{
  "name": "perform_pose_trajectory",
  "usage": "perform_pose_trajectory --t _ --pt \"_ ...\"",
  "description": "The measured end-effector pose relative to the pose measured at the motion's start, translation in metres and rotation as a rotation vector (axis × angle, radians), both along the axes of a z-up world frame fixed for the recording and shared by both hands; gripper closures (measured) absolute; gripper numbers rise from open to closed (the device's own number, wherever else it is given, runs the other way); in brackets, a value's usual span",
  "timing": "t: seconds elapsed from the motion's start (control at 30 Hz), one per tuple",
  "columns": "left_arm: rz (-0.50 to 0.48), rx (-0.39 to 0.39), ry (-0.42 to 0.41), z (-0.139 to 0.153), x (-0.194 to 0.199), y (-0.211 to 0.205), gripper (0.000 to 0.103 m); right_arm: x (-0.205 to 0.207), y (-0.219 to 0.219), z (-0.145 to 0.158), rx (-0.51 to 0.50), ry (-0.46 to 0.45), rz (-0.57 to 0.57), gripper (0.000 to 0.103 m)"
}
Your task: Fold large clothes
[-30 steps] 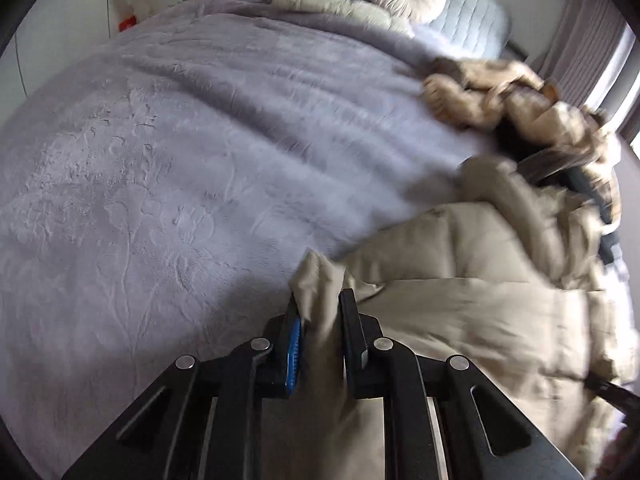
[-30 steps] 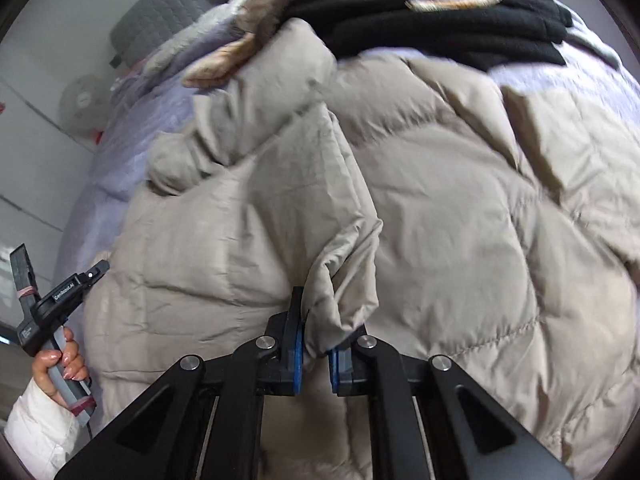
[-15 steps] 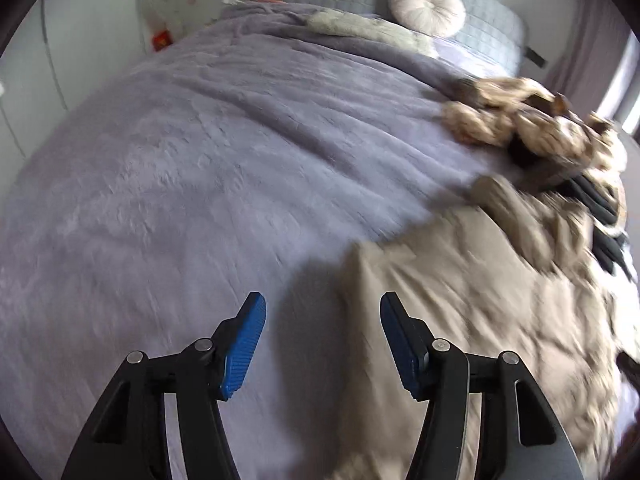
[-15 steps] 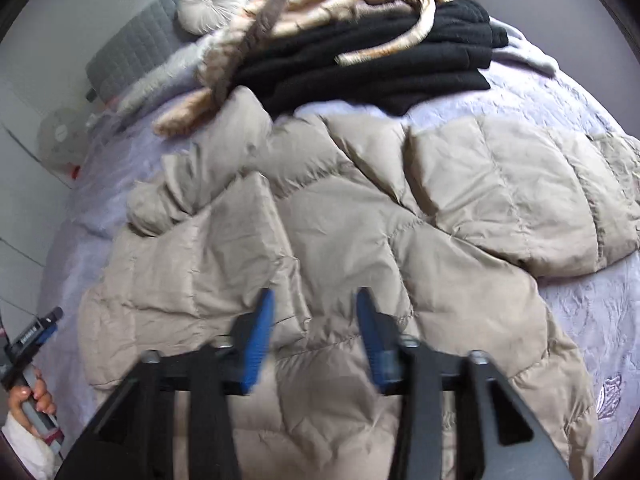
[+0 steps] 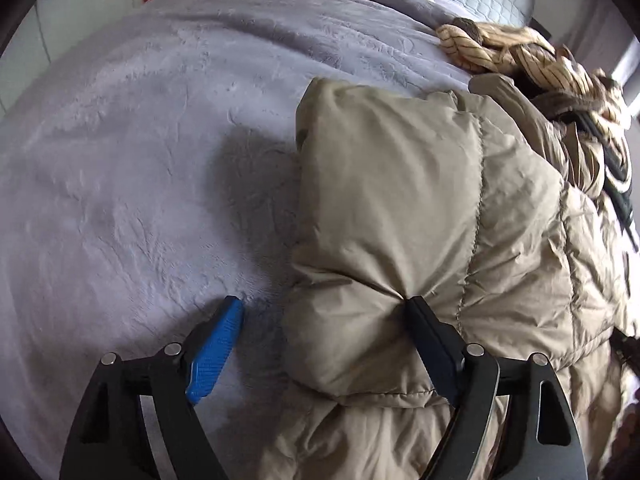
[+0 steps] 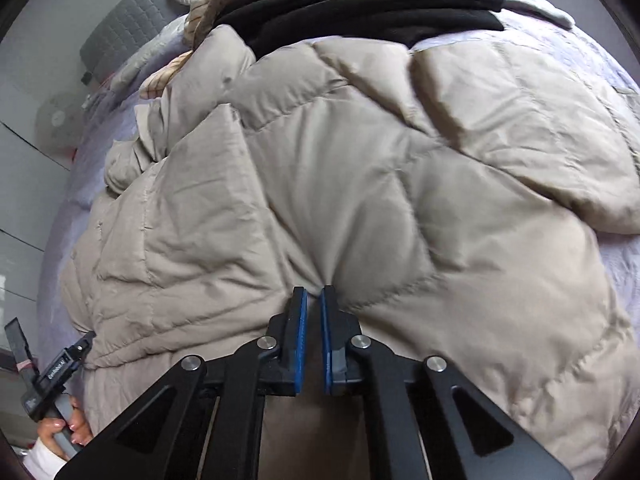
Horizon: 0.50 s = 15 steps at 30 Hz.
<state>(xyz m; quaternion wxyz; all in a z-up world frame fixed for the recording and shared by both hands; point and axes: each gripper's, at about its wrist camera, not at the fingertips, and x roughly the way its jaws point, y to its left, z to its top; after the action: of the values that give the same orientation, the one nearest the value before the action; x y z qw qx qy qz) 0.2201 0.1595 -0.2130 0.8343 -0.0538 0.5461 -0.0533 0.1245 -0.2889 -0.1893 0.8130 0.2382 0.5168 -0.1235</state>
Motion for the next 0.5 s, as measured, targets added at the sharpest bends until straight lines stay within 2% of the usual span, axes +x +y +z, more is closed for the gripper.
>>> perform_pose_trajectory --t 0.1,0.2,0.33,0.47,0.5 --pt "0.002 0.054 -0.004 0.012 -0.003 -0.007 0.018 -0.012 -0.004 0.012 -0.016 0.004 0.002 0.097" --pt "-0.007 0.075 -0.026 0.033 -0.011 -0.015 0.018 -0.028 -0.005 0.023 0.014 0.000 -0.009 0.093" --pt "-0.068 0.090 -0.068 0.062 -0.032 -0.031 0.018 -0.052 -0.008 0.033 0.074 0.005 -0.027 0.092" --pt "-0.139 0.107 -0.047 0.072 -0.059 -0.060 0.018 -0.071 -0.004 0.036 0.111 0.015 -0.036 0.089" --pt "-0.160 0.107 -0.031 0.071 -0.066 -0.069 0.018 -0.077 -0.002 0.037 0.119 0.017 -0.040 0.085"
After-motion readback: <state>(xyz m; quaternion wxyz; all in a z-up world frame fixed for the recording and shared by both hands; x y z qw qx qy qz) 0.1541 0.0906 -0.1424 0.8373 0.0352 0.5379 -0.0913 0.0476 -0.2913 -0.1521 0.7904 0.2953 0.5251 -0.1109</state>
